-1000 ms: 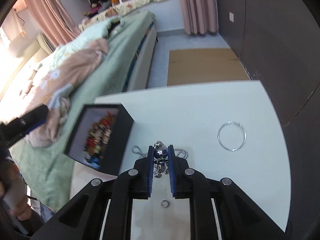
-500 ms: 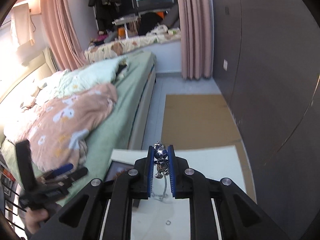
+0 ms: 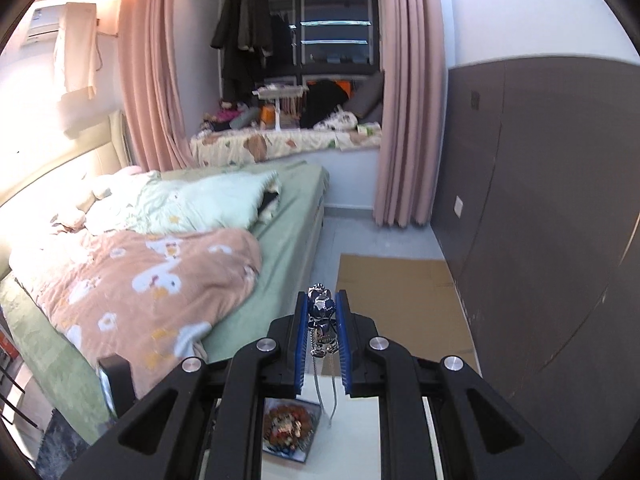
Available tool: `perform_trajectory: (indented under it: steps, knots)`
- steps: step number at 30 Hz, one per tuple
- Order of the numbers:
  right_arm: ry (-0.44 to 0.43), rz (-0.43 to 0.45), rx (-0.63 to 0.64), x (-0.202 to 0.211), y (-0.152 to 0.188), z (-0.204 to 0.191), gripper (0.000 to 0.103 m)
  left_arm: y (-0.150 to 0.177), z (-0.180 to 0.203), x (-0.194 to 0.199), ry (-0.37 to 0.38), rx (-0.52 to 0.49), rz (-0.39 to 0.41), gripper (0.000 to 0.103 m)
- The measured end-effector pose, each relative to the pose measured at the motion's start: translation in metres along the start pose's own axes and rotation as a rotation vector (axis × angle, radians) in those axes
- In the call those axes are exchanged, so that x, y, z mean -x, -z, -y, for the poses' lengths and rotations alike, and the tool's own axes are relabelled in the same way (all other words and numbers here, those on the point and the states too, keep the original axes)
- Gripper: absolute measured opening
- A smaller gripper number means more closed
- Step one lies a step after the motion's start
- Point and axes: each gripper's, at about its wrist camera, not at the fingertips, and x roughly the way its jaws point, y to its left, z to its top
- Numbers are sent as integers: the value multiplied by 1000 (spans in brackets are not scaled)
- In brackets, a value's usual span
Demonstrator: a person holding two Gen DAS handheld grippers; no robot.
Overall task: Organize jewelry
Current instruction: 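Lift the silver chain pendant with the right tool and drop it into the black box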
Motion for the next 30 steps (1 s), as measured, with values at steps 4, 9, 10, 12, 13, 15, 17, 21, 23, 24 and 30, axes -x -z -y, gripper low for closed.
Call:
perform_trajectory:
  steps: [4, 9, 10, 12, 13, 15, 17, 21, 23, 24, 30]
  knots:
    - [-14, 15, 18, 4, -9, -18, 14, -3, -8, 3, 0, 22, 7, 98]
    - [-39, -41, 13, -24, 14, -30, 14, -5, -19, 8, -6, 48, 16, 98]
    - [-46, -55, 10, -31, 20, -32, 14, -5, -21, 8, -8, 53, 17, 98]
    - [-70, -90, 3, -50, 36, -37, 14, -5, -26, 9, -12, 71, 19, 98]
    - [-79, -108, 1, -59, 43, -38, 14, -5, -29, 10, -13, 76, 20, 98]
    - [-101, -153, -10, -81, 62, -42, 14, -5, -33, 11, -22, 84, 19, 98]
    - [-121, -198, -32, -101, 82, -42, 14, -5, -37, 11, -27, 92, 18, 98]
    - [-172, -298, -88, -139, 122, -39, 17, -6, -43, 11, -43, 109, 17, 98]
    - [-192, -350, -117, -156, 141, -35, 56, -5, -43, 9, -47, 112, 13, 98]
    - [-179, -353, -128, -160, 146, -33, 68, -5, -43, 8, -50, 111, 9, 98]
    - [-147, -323, -211, -147, 172, 10, 72, -1, -30, 1, -57, 76, -3, 98]
